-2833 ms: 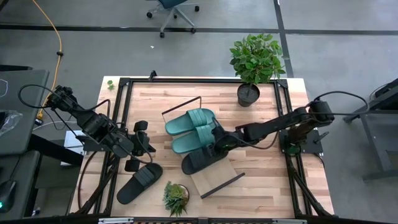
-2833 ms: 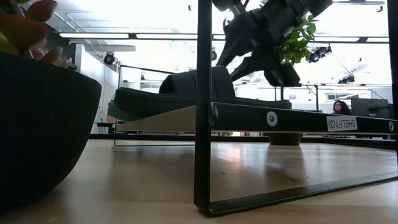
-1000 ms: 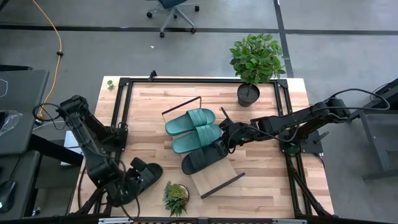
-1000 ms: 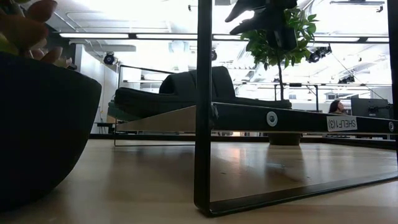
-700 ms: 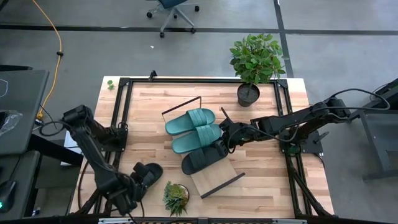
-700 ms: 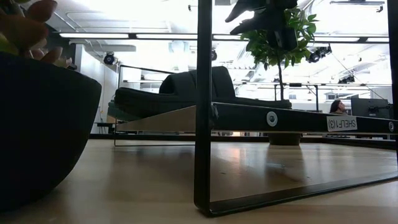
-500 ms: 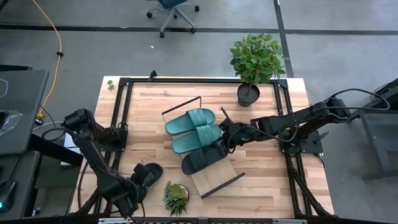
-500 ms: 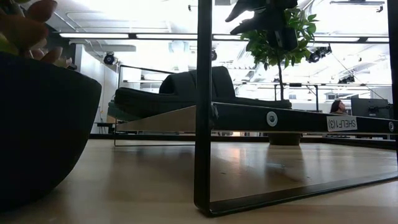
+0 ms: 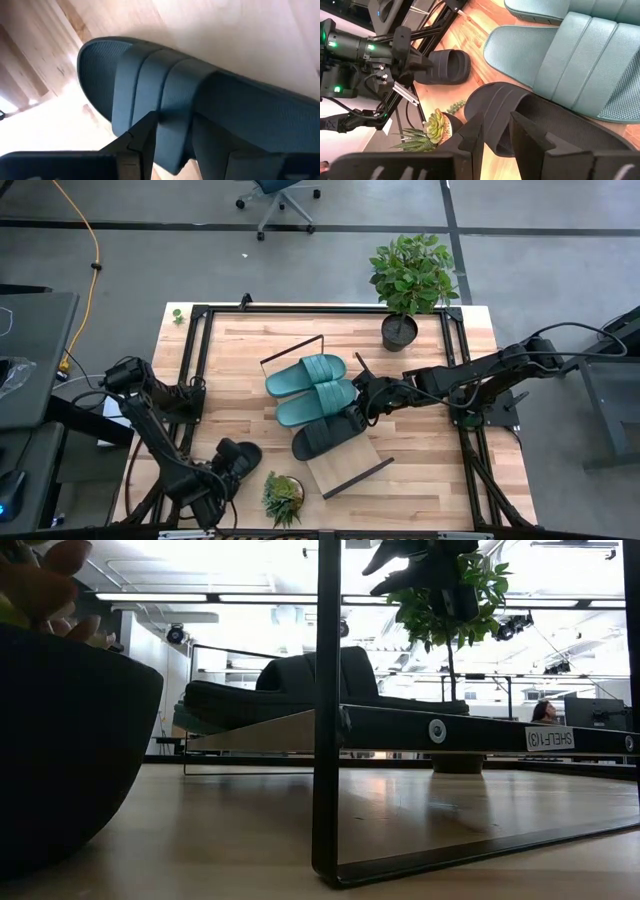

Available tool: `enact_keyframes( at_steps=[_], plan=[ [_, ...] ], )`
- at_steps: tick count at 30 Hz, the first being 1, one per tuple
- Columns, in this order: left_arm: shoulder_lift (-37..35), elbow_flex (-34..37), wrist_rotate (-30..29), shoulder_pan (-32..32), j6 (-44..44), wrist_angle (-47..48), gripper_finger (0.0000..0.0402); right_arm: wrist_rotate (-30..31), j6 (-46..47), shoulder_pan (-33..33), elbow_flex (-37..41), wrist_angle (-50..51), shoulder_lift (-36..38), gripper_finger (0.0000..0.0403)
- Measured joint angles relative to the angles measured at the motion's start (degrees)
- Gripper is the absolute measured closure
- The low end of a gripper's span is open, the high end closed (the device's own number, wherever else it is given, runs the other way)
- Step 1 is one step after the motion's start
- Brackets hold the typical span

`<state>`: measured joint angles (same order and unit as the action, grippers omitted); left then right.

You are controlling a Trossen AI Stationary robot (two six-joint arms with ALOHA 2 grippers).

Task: Pick and place slides into the shelf
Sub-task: Put the black slide on the shelf

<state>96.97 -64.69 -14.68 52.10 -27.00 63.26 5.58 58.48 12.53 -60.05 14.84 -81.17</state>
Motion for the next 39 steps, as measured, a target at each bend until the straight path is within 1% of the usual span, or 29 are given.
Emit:
enact_keyframes(
  at_steps=[7, 19, 27, 31, 39],
  plan=[
    [0.00, 0.00, -1.64, 0.04, 1.03, 0.41, 0.0293, 0.00, -0.34, 0.00, 0.00, 0.02, 0.00, 0.0320],
    [0.00, 0.00, -7.33, 0.04, 1.01, 1.18, 0.0293, 0.00, -0.31, 0.00, 0.00, 0.04, 0.00, 0.0320],
    [3.30, 0.00, -6.53, 0.04, 1.00, 1.28, 0.0293, 0.00, -0.26, -0.02, 0.00, 0.06, 0.00, 0.0320],
    [4.27, -0.02, -6.41, 0.04, -1.23, 1.50, 0.0293, 0.02, -0.02, -0.02, 0.00, 0.04, -0.02, 0.0320],
    [4.31, 0.02, -8.77, 0.04, -6.51, 5.13, 0.0293, 0.02, -0.02, -0.02, 0.00, 0.04, -0.02, 0.0320]
  ],
)
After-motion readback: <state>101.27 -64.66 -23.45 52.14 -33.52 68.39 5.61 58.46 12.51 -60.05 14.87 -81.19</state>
